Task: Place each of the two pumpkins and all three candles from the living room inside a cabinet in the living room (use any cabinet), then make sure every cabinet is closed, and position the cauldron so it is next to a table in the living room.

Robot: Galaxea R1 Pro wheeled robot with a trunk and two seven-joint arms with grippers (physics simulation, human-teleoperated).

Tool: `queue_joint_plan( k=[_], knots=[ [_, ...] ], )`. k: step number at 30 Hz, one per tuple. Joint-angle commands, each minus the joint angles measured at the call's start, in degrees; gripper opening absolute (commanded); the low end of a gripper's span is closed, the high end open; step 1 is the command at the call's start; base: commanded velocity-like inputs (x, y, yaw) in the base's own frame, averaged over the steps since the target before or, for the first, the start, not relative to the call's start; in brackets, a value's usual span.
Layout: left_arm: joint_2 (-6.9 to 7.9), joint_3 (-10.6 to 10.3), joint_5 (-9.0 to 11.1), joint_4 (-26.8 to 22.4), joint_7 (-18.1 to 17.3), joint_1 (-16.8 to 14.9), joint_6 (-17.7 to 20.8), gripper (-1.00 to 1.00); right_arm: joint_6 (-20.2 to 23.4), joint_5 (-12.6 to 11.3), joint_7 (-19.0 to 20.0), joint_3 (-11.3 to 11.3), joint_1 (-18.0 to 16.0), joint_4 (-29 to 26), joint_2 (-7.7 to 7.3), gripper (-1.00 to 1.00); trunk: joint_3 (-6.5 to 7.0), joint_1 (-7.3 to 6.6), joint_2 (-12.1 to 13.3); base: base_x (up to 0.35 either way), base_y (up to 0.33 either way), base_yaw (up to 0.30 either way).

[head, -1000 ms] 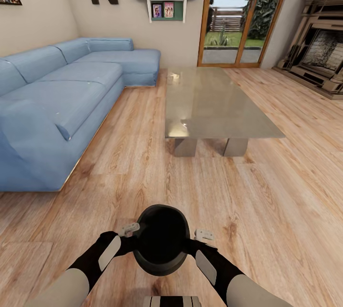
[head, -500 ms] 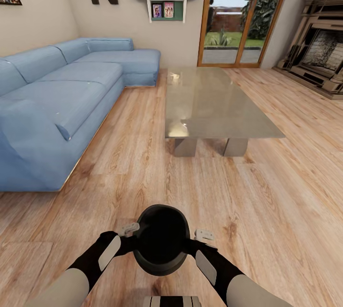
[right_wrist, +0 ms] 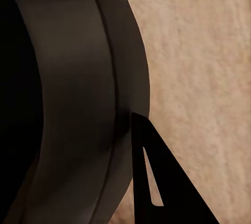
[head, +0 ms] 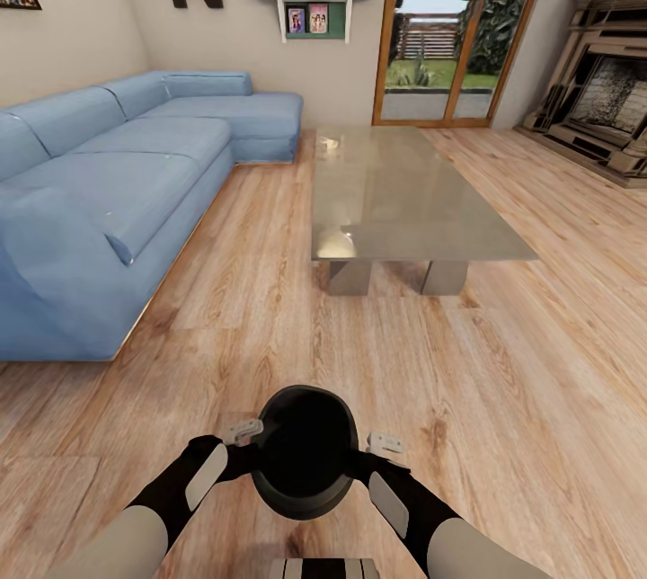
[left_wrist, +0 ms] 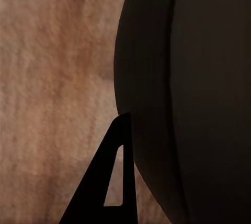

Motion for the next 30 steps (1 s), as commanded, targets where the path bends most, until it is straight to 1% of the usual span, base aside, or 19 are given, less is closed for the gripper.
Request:
queue_joint_plan(
  k=[1,17,30],
  knots=[
    [0.05,-0.4,1.5,-0.1,0.5,0.0,0.1,-1.0,0.2,0.6,-0.4,-0.1,0.0,-0.2,0.0,-1.0,-0.04,-0.01,0.0,0.0,0.0,0.0],
    [0.13,-0.4,1.6,-0.2,0.4,0.0,0.1,-1.0,0.2,0.5,-0.4,-0.1,0.0,-0.3,0.0,-1.0,-0.04,-0.01,0.0,0.0,0.0,0.0],
    [0.15,-0.4,1.6,-1.1,0.4,0.0,0.1,-1.0,0.2,0.6,-0.4,-0.1,0.0,-0.4,0.0,-1.0,-0.04,-0.01,0.0,0.0,0.0,0.0]
  ],
)
